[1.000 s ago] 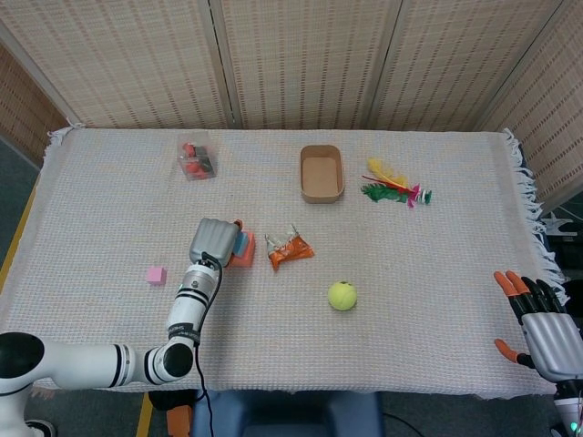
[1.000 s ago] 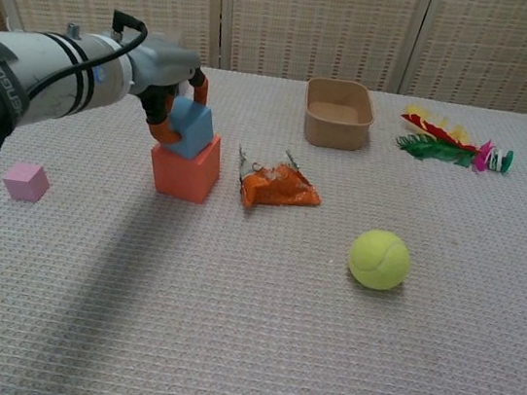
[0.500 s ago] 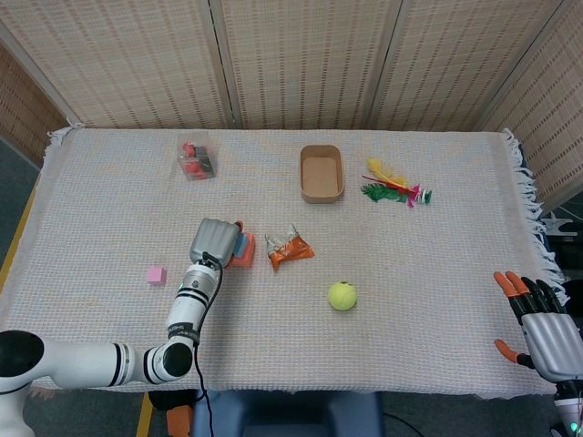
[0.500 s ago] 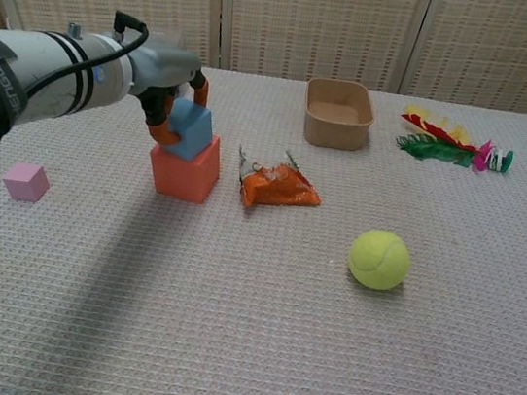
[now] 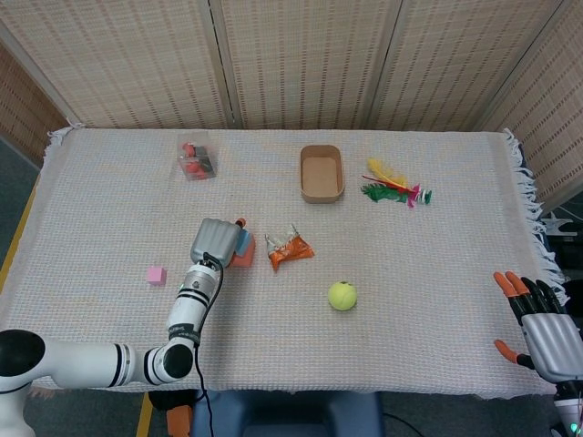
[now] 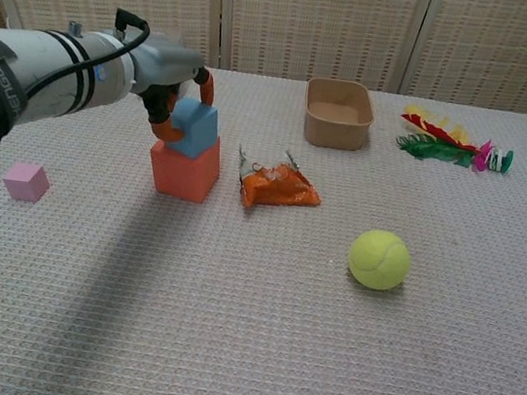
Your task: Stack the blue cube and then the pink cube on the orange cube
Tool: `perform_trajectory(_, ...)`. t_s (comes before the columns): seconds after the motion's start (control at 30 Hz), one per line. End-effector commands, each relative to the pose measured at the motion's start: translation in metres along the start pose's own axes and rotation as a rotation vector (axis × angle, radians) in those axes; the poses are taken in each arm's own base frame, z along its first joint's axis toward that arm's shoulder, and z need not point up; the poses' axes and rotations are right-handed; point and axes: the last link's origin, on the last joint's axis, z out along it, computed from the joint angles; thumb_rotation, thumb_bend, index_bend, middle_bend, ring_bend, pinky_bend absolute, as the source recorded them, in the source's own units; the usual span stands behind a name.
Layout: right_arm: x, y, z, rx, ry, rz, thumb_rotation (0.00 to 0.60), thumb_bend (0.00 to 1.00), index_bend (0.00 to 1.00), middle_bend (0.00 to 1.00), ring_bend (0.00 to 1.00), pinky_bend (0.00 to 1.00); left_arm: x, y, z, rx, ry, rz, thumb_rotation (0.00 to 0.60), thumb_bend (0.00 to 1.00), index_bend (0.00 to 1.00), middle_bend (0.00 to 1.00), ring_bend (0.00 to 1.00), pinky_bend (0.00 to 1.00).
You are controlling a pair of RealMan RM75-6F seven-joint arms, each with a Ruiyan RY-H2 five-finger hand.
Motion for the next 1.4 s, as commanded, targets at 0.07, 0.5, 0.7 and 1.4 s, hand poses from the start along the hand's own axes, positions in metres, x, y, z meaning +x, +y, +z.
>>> perform_trajectory(0.07,0.000,0.000,0.000,0.000,0.001,0.000,0.600,0.11,0.00,0.00,0.00,0.00,0.000,0.000,-0.001,-0.001,-0.004,0.001,0.600,0.37,0.18,1.00,1.00,1.00)
perform_trajectory(0.5,0.001,0.000,-0.002,0.004,0.003,0.000,0.600,0.11,0.00,0.00,0.00,0.00,-0.005,-0.017,-0.034,-0.024,0.008,0.031,0.600,0.37,0.15,1.00,1.00,1.00)
perform_trajectory(0.7,-0.001,-0.002,-0.004,0.015,-0.001,-0.004,0.600,0.11,0.00,0.00,0.00,0.00,-0.021,-0.063,-0.088,-0.035,0.067,-0.022,0.600,0.36,0.13,1.00,1.00,1.00)
perform_trajectory(1.4,-0.006,-0.007,-0.004,0.024,-0.016,-0.018,0.600,0.11,0.00,0.00,0.00,0.00,-0.099,-0.116,-0.109,0.028,-0.057,-0.101,0.600,0.36,0.14,1.00,1.00,1.00)
